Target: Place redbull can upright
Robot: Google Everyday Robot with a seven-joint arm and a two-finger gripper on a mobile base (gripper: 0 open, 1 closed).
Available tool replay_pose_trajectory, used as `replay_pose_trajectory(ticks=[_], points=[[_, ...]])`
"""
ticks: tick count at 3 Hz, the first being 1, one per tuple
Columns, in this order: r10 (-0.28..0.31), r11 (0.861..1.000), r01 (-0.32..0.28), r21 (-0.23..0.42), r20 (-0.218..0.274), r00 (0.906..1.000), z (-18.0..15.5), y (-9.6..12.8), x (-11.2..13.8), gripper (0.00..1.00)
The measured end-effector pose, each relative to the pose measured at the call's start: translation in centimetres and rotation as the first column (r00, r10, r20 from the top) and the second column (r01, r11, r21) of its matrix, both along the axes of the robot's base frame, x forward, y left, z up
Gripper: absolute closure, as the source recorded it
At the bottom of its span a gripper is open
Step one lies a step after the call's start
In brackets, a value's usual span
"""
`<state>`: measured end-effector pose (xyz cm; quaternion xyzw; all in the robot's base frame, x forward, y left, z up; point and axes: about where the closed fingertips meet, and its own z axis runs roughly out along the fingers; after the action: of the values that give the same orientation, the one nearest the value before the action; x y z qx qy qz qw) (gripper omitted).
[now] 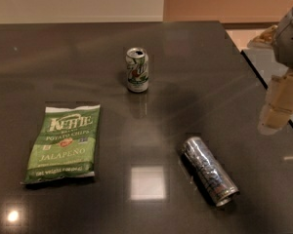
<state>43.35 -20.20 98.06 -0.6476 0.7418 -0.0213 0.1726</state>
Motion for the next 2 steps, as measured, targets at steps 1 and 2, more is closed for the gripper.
replay_pose_trajectory(ticks=[1,2], points=[[0.165,0.986,-0.165,0.029,0.003,0.9863,-1.0,2.7,-2.0,0.0],[0.342,0.94,-0.342,0.017,0.01,0.9397,-2.2,4.3,-3.4,0.0]])
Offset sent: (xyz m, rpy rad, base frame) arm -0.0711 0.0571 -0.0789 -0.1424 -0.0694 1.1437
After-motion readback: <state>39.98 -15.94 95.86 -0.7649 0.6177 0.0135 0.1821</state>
